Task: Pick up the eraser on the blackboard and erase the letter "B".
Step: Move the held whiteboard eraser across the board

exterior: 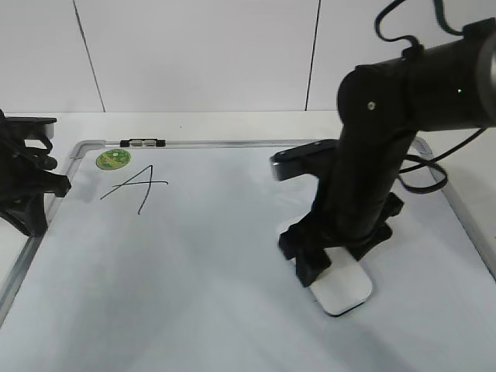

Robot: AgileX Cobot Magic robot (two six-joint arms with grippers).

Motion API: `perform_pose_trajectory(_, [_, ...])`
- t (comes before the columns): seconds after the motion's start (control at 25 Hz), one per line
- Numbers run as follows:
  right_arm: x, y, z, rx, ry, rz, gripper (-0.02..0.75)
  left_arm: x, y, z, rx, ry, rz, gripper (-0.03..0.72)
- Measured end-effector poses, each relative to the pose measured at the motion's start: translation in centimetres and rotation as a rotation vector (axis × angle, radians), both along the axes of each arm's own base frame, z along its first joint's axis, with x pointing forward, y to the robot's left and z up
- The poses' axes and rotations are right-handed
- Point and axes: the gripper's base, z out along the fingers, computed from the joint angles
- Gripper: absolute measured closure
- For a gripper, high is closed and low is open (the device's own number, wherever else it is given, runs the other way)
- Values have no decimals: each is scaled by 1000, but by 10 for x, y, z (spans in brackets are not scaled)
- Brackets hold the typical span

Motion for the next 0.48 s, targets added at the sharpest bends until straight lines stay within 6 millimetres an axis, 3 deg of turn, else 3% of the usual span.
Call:
perform_pose_trajectory(0.28, [-44,65,5,84,34,172,178,0,0,0,2,3,-2,650])
perform_pose_trajectory(0.48, [-54,88,8,122,80,200,178,0,0,0,2,4,-2,650])
